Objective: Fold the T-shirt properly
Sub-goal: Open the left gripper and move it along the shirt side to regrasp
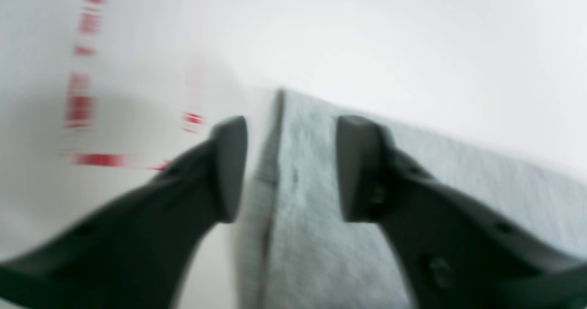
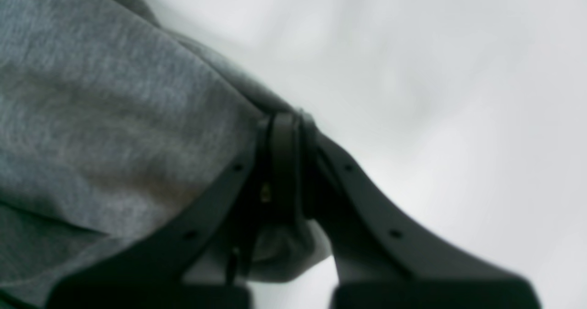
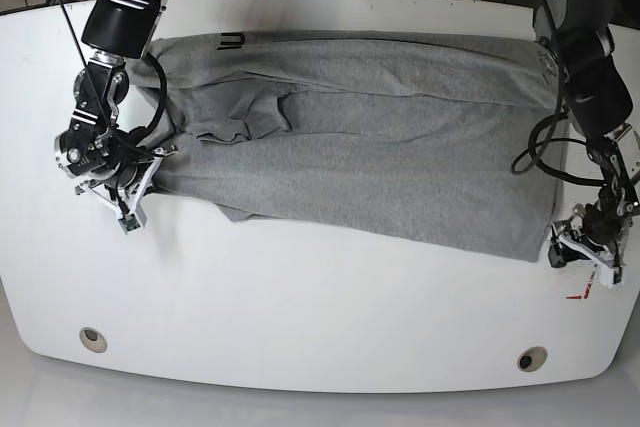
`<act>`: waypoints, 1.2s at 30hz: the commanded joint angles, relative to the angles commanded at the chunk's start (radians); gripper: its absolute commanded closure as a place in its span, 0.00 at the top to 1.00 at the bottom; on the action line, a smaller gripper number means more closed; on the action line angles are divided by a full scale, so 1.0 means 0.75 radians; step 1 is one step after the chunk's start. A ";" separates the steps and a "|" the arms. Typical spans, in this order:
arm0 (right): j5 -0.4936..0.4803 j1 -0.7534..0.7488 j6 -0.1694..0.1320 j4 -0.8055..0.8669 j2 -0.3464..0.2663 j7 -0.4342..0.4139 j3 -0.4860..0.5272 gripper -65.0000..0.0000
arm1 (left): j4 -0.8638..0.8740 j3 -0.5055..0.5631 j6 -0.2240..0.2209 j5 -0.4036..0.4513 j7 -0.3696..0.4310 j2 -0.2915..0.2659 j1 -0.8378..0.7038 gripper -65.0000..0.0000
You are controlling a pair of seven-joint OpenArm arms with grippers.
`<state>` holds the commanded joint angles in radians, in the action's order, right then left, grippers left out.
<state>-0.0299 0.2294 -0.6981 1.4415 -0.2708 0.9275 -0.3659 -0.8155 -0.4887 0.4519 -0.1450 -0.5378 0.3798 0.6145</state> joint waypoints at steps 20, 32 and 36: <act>-0.008 0.000 0.000 0.000 0.004 -0.002 0.000 0.00 | 0.004 0.110 -0.020 -0.008 0.006 0.061 -0.174 0.65; -0.008 0.000 0.000 0.000 0.004 -0.002 0.000 0.00 | 0.004 0.113 -0.020 -0.008 0.008 0.018 -0.248 0.65; -0.008 0.000 0.000 0.000 0.004 -0.002 0.000 0.00 | 0.004 0.115 -0.020 -0.008 0.004 -0.018 -0.241 0.65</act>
<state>-0.0361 0.2294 -0.6981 1.4415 -0.2677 0.9260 -0.3659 -0.8124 -0.4028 0.4365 -0.1511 -0.5347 0.3659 0.4335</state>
